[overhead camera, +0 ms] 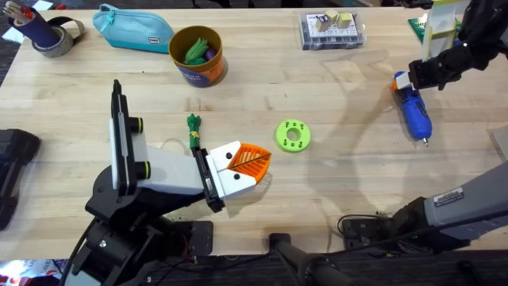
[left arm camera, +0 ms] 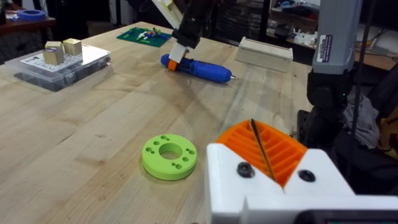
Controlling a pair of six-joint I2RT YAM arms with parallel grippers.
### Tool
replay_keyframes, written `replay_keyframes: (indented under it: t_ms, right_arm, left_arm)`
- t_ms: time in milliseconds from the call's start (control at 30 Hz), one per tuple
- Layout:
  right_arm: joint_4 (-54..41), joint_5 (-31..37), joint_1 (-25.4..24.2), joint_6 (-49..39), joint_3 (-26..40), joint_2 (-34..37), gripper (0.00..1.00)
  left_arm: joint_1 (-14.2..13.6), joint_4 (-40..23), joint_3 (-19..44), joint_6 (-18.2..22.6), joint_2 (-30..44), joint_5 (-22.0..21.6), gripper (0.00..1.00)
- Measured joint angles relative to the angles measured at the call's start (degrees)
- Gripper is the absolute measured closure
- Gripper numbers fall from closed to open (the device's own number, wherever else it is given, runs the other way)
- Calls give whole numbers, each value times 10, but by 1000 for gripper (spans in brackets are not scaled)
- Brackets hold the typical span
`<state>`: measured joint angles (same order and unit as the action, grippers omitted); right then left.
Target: Pick up the gripper from the table and insert it into the empty holder that is missing its gripper. Then pick up a screw, insert it into the mounting hole, and use the screwdriver to tighten it. Finally, clean up the table by picking up the vegetable and placing it into the bucket.
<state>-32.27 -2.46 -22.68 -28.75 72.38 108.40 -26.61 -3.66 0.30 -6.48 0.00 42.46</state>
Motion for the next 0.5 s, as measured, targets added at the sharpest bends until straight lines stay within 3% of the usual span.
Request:
replay_keyframes:
  t_ms: [500]
  right_arm:
    - [-29,-3,0,39,6,0,957]
  left_arm:
    - [0,2,0,0,0,0,984]
